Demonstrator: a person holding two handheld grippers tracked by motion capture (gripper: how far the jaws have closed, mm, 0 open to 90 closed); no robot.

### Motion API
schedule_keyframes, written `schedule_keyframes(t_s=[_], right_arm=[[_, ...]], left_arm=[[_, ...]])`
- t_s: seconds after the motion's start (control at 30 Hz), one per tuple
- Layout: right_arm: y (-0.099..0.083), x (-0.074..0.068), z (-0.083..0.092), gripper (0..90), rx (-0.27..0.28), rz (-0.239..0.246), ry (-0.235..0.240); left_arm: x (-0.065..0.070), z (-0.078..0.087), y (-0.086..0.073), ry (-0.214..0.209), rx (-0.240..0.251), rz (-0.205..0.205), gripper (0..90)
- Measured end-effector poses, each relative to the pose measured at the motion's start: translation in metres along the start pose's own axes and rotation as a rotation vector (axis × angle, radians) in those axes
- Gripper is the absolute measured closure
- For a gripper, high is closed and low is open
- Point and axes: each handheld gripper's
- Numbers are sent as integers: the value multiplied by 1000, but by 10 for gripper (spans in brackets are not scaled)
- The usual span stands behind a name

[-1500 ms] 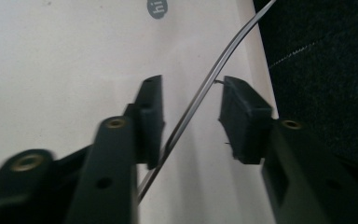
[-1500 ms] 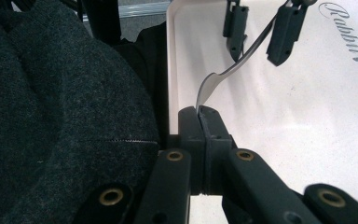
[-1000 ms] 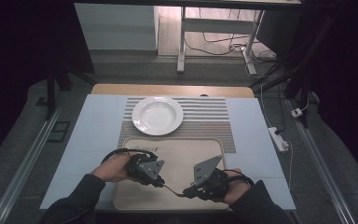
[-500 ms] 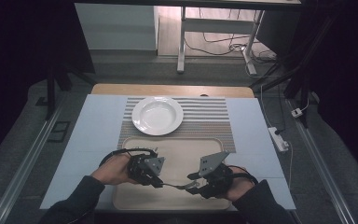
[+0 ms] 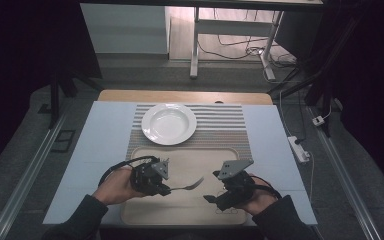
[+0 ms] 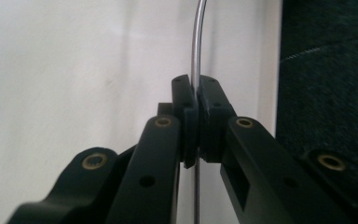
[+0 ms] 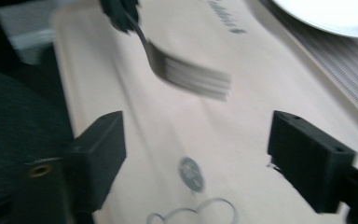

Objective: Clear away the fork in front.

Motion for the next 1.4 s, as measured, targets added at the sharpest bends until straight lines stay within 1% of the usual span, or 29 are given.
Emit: schedule_keyframes(t_s=[0.03,0.1,0.13,0.17,0.2,0.23,0.27,0.33,0.37,0.43,0.53,0.57,0.6,0.63,0.7,0.73,0.77,0.8,0.83,0.87,0.9,0.93,1.13,1.17,1.2,1.27,1.3,1.37,1.4], right_arm=[[-2,0,0,182,-2,-3,-16],[-3,0,1,172,-7,-7,-16],[-4,1,1,159,-13,-18,-11],[-7,0,1,153,-21,-40,-24],[-7,0,1,153,-21,-40,-24],[-10,-1,2,126,-9,-82,-29],[-10,-1,2,126,-9,-82,-29],[-12,0,4,98,-1,-129,-19],[-13,0,5,90,5,-139,-20],[-16,-1,7,68,10,-159,-35],[-24,-2,9,12,9,-174,-49],[-27,-3,9,2,12,-176,-58],[-32,-3,11,0,16,-182,-70],[-32,-3,11,0,16,-182,-70],[-37,-3,14,0,25,-204,-77],[-41,-4,17,0,19,-231,-99],[-41,-4,17,0,19,-231,-99],[-43,-4,18,0,25,-239,-111],[-47,-4,23,0,48,-256,-128],[-47,-4,23,0,48,-256,-128],[-51,-4,28,0,68,-269,-145],[-51,-4,28,0,68,-269,-145],[-62,-5,44,0,148,-297,-203],[-66,-4,48,0,152,-306,-217],[-66,-4,48,0,152,-306,-217],[-70,-4,51,0,159,-319,-222],[-74,-3,53,0,152,-327,-230],[-75,-3,53,0,148,-328,-231],[-76,-3,54,0,135,-327,-238]], left_arm=[[0,0,0,0,0,0,871],[0,1,-3,23,-2,45,871],[0,1,-4,30,-4,68,871],[0,1,-6,42,-6,86,870],[0,1,-8,44,-2,107,870],[0,2,-9,47,1,123,871],[1,2,-10,54,2,140,871],[2,3,-12,65,5,178,871],[2,4,-13,69,10,199,871],[4,5,-15,82,16,239,870],[7,5,-20,98,19,297,870],[8,5,-21,101,17,308,870],[9,5,-22,105,18,324,870],[9,5,-24,105,17,346,870],[9,4,-27,116,26,399,870],[9,4,-28,117,25,417,870],[8,4,-30,122,28,444,870],[8,4,-32,124,33,469,870],[7,4,-34,124,43,492,870],[7,4,-36,127,44,510,870],[8,4,-37,138,41,530,870],[8,4,-38,147,37,550,870],[8,1,-50,174,50,689,870],[9,1,-52,177,50,710,869],[9,0,-54,179,52,729,869],[9,0,-59,203,55,782,869],[10,0,-61,210,53,796,869],[10,-1,-65,223,52,836,869],[10,-2,-66,227,52,849,869]])
Point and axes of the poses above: each handheld gripper's, and its own axes: z roughly backward along the jaws, y roughly out of its top, x roughly to its right, and after that the axes turned 14 degrees about -z, right-handed
